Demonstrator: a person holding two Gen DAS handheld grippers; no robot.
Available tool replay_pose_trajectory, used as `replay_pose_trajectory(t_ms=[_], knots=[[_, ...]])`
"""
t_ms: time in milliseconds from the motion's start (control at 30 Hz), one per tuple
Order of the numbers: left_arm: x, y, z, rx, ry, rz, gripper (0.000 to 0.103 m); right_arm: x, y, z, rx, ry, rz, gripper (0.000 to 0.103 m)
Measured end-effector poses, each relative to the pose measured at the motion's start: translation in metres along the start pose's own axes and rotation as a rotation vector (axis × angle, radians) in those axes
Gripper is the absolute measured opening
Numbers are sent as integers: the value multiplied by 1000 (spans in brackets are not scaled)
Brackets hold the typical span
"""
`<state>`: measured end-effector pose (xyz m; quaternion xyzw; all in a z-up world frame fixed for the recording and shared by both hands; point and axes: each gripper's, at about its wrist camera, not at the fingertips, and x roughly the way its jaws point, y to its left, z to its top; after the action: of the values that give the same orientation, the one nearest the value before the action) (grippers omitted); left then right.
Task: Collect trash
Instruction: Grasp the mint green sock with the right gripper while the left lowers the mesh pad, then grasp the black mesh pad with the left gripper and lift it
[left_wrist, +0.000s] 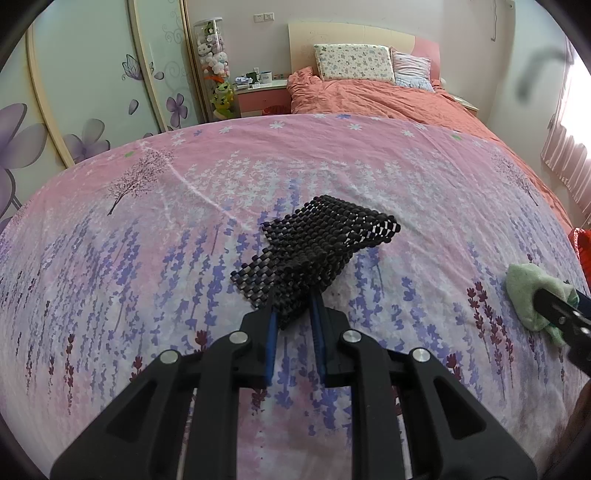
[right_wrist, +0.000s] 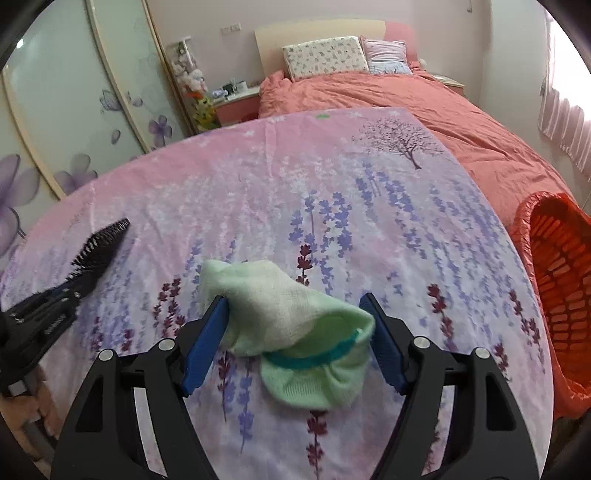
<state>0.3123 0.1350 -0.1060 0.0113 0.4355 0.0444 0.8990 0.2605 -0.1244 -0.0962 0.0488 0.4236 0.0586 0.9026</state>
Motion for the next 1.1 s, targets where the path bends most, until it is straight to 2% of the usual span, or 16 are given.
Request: replay_pose_trajectory(t_ms=[133, 167, 200, 267, 367, 433, 467, 533, 633, 733, 867, 1100], knots=[[0, 0, 0, 0, 0, 1, 18, -5, -1, -5, -6, -9, 37, 23], [0, -1, 0, 1, 0, 2, 18, -7, -2, -7, -5, -8, 41, 15], [0, -1, 0, 2, 0, 2, 19, -9, -4, -9, -7, -12, 34, 12], [0, 0, 1, 3, -1, -1, 20, -16, -8, -13, -26, -23, -16, 12], [-3, 1, -1, -10, -9, -48, 34, -21, -21, -18, -36, -23, -80, 12], [-8, 2, -3, -31, -20, -69, 52, -21, -33, -19, 8, -13, -47, 12], [-13, 3, -4, -37, -34, -83, 55, -21, -35, -20, 18, -11, -38, 12], [-22, 1, -4, -33, -57, -90, 66, -21, -35, -20, 16, -9, -38, 12], [-34, -3, 2, -18, -99, -70, 82, -21, -33, -20, 9, -8, -45, 12], [-28, -7, 14, -17, -79, -53, 85, -20, -34, -19, 20, -7, -32, 12], [-5, -11, 28, -48, -6, -29, 85, -19, -35, -18, 27, -7, -23, 12], [24, -16, 37, -89, 72, -12, 86, -19, -38, -19, 34, -7, -14, 12]])
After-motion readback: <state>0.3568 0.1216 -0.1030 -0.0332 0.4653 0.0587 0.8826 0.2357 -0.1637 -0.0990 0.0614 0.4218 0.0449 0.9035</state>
